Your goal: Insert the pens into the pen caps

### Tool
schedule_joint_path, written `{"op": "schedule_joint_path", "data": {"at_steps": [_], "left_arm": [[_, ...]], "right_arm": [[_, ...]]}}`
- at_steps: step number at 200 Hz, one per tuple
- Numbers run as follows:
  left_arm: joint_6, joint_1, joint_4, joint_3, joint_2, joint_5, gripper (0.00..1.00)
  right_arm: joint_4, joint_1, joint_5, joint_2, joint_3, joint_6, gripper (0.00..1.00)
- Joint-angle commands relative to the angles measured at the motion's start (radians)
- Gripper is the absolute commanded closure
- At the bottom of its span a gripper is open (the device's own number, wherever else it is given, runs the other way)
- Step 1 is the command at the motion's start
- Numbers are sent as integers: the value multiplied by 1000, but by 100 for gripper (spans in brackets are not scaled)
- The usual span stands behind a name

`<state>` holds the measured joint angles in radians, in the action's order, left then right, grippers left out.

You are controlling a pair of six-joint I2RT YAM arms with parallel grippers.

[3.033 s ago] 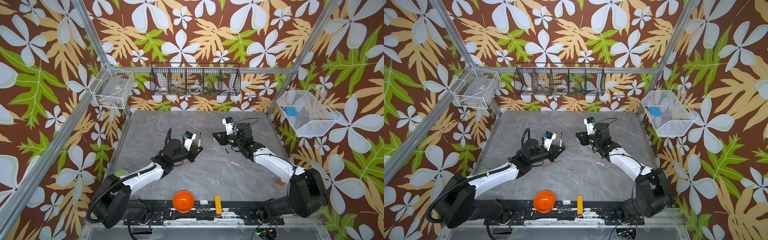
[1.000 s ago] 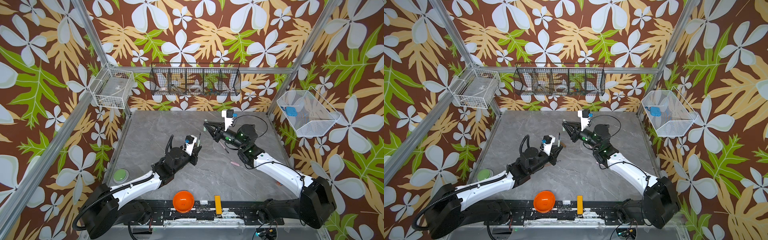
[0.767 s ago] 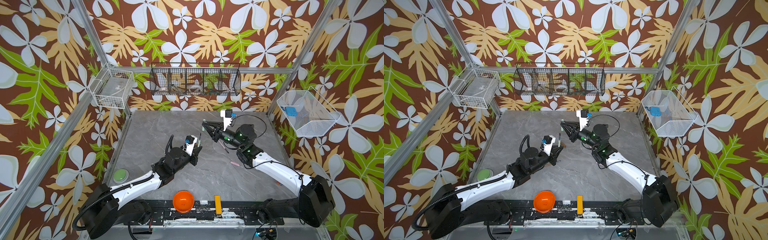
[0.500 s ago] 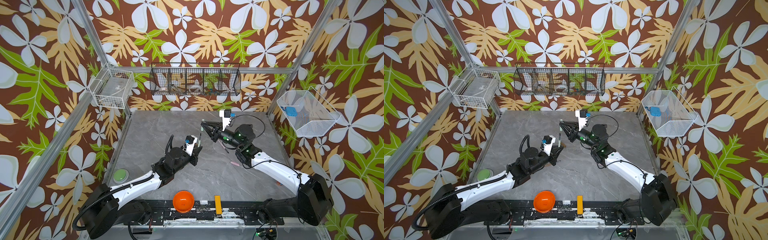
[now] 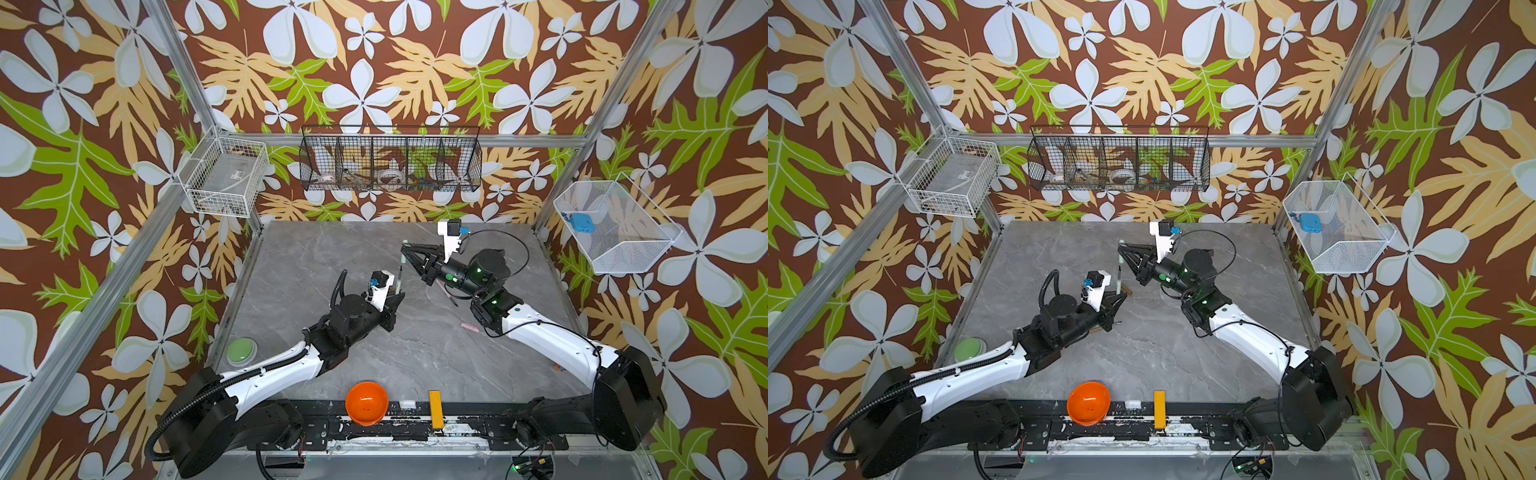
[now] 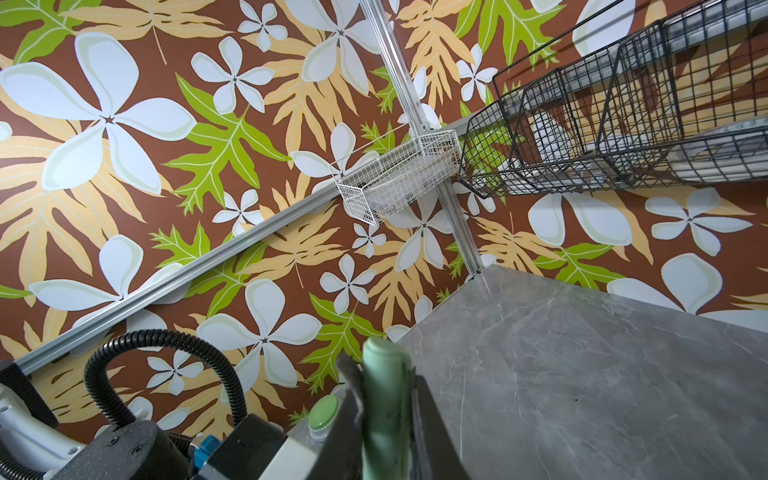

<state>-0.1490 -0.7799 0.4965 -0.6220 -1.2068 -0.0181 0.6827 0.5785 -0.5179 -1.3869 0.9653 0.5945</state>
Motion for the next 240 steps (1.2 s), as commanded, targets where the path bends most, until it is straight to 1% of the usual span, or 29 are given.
{"op": "schedule_joint_path", "data": {"at_steps": [1, 112, 197, 240], "left_arm": [[2, 1, 28, -6, -3, 0, 100], [-1, 1, 45, -10, -8, -1, 100], [-9, 1, 82, -18, -13, -4, 100], [-11, 1, 94, -19, -19, -4, 100]], "right_arm": [[46, 1, -3, -3, -6, 4, 82], [64, 3, -11, -12, -25, 17, 82], [29, 3, -8, -4, -41, 5, 82], [-3, 4, -1, 6, -41, -20, 82]]}}
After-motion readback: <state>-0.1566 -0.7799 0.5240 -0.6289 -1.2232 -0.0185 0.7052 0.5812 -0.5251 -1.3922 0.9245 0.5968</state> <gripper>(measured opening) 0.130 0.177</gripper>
